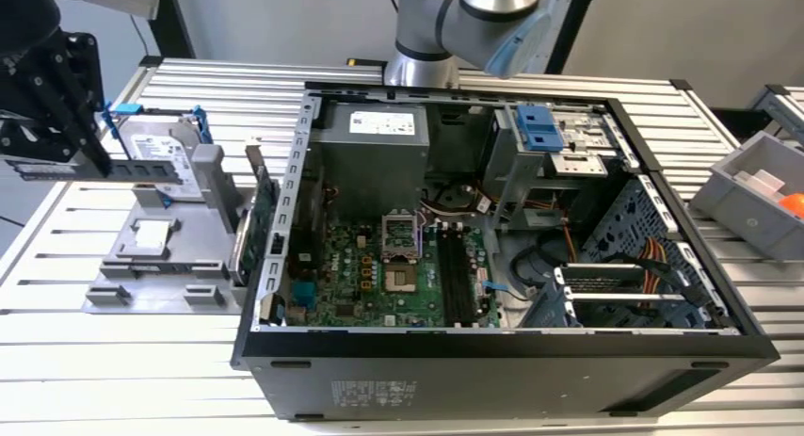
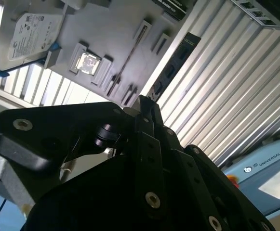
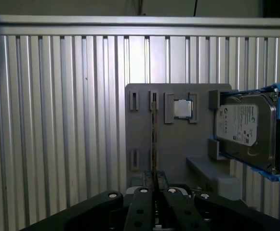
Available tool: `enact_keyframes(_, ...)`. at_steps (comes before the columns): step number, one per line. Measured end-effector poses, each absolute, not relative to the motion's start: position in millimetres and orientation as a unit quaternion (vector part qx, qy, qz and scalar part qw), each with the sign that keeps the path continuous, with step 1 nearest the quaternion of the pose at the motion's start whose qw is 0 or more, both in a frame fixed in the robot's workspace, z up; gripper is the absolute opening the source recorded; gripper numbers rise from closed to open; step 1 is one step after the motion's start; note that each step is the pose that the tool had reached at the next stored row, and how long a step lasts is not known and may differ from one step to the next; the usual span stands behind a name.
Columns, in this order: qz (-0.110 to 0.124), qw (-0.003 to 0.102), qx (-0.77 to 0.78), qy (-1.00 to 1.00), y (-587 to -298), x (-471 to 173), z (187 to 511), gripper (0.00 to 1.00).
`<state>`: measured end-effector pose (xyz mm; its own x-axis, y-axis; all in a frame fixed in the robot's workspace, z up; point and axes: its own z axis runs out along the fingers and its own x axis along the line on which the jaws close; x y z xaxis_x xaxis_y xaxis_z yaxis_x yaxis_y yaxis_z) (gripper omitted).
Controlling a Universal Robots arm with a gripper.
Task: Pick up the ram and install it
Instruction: 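Pick up the ram and move it above insertion slot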
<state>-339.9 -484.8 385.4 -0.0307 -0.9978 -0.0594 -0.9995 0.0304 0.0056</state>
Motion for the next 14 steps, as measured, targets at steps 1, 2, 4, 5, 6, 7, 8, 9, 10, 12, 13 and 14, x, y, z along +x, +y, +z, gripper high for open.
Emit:
enact_keyframes(1, 0.023, 0.019, -0.696, 0.718, -484.8, -339.1, 385.5, 0.0)
enact_keyframes(2, 0.023, 0.019, -0.696, 0.718, -484.8, -338.3, 385.5, 0.0)
enact_keyframes(4, 0.023, 0.019, -0.696, 0.718, -484.8, -336.8, 385.5, 0.0)
enact_keyframes(5, 0.023, 0.019, -0.696, 0.718, -484.8, -336.0, 385.5, 0.0)
enact_keyframes(6, 0.023, 0.019, -0.696, 0.718, -484.8, -335.1, 385.5, 0.0)
enact_keyframes(7, 0.023, 0.019, -0.696, 0.718, -484.8, -334.1, 385.5, 0.0)
enact_keyframes(8, 0.023, 0.019, -0.696, 0.718, -484.8, -333.3, 385.5, 0.0)
enact_keyframes(9, 0.023, 0.019, -0.696, 0.718, -484.8, -332.2, 385.5, 0.0)
enact_keyframes(10, 0.023, 0.019, -0.696, 0.718, -484.8, -331.2, 385.5, 0.0)
enact_keyframes(12, 0.023, 0.019, -0.696, 0.718, -484.8, -329.0, 385.5, 0.0)
enact_keyframes(13, 0.023, 0.019, -0.696, 0.718, -484.8, -327.9, 385.4, 0.0)
enact_keyframes(14, 0.023, 0.019, -0.696, 0.718, -484.8, -326.7, 385.5, 0.0)
